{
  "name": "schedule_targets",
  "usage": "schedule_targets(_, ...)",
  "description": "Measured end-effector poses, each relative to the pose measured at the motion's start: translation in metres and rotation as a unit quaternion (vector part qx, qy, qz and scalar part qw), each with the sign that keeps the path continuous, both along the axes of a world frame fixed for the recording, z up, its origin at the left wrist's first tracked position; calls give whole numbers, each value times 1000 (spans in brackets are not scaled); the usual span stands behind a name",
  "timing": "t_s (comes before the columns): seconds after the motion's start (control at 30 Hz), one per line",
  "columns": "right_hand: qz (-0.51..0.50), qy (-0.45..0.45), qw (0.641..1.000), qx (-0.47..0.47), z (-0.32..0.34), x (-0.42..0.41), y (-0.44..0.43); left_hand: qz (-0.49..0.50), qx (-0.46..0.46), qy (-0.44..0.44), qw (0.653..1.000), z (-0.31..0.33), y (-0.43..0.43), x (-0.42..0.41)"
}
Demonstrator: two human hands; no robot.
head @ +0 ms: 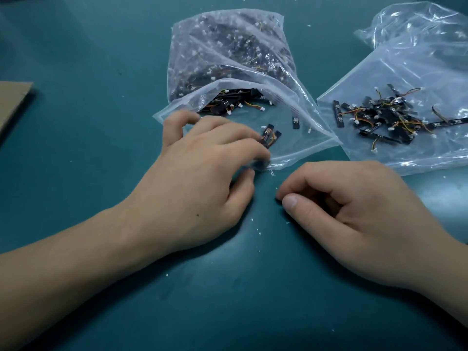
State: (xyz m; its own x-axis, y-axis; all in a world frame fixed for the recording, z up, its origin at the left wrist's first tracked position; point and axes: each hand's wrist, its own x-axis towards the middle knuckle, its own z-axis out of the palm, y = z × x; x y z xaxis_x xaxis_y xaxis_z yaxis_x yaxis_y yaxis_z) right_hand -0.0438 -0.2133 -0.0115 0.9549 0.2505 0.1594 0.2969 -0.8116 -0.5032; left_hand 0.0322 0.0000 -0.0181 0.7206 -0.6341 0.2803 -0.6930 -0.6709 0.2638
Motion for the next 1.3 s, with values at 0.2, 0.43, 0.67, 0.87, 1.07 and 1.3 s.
schedule_targets(0.2, -4, -7, 1000, -3, -2, 1, 0, -19, -75, -1, 997, -1, -4, 6)
schedule_targets(0.43, -27, -20, 998, 62, -6, 0, 1, -21, -235, 37, 971, -3, 2, 10)
schedule_targets(0.67, -20, -9, 996, 85, -4, 0, 0, -153, -247, 132, 948, -15, 0, 2)
schedule_targets(0.87, -14, -25, 998, 54, -5, 3, 1, -145, -227, 118, 956, -6, 1, 2)
schedule_targets(1.07, -7, -35, 993, 109, -3, 2, -3, -129, -245, 146, 950, 5, 0, 4)
schedule_targets(1.3, 32, -9, 992, 122, -2, 5, -7, -115, -337, 312, 881, 3, 0, 11)
